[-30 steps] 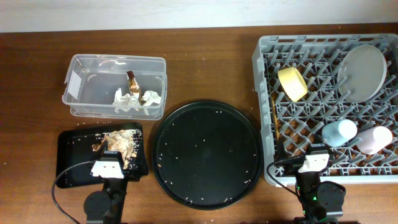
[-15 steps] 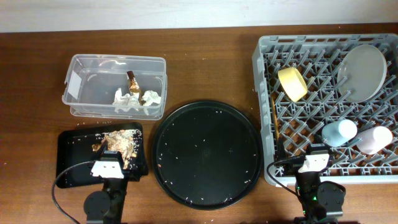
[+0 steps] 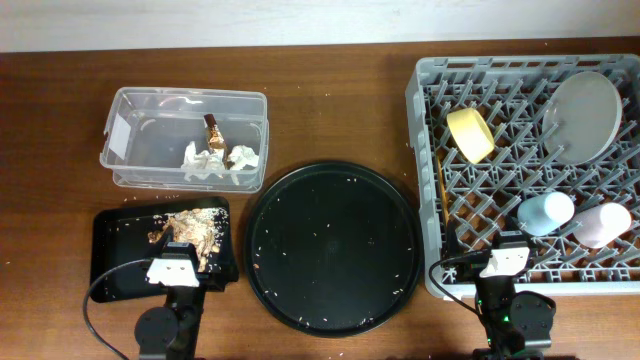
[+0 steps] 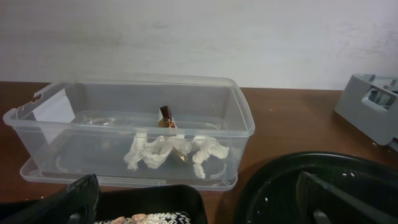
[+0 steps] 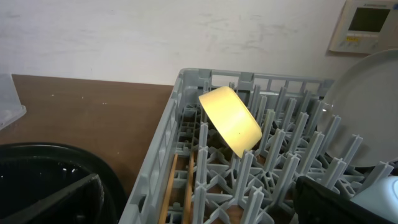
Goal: Sort waste into correct bins and load items into the dishwasher rack
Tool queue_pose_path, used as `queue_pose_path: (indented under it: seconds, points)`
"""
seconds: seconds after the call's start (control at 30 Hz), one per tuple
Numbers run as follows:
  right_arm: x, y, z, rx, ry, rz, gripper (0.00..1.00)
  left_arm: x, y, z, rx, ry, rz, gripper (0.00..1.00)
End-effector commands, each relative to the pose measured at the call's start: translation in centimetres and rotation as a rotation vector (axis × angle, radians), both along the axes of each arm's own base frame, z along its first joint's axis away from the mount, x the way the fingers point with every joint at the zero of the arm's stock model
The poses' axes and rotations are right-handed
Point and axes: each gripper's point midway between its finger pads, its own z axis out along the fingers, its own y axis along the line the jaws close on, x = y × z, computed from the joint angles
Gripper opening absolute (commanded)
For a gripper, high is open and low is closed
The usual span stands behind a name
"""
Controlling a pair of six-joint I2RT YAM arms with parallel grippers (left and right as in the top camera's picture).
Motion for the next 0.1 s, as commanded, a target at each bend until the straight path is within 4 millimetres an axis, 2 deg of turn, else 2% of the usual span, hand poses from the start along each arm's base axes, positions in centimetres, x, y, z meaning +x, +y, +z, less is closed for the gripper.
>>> queue_pose_path:
  seconds: [0.0, 0.07]
  points:
    - [-0.01, -0.04, -0.22, 0.001, -0.001, -0.004, 0.98, -0.02, -0.14, -0.07, 0.018, -0.005, -0.012, 0.99]
    - [-0.01, -0.04, -0.22, 0.001, -0.001, -0.004, 0.98, -0.02, -0.14, -0.07, 0.018, -0.005, -0.012, 0.99]
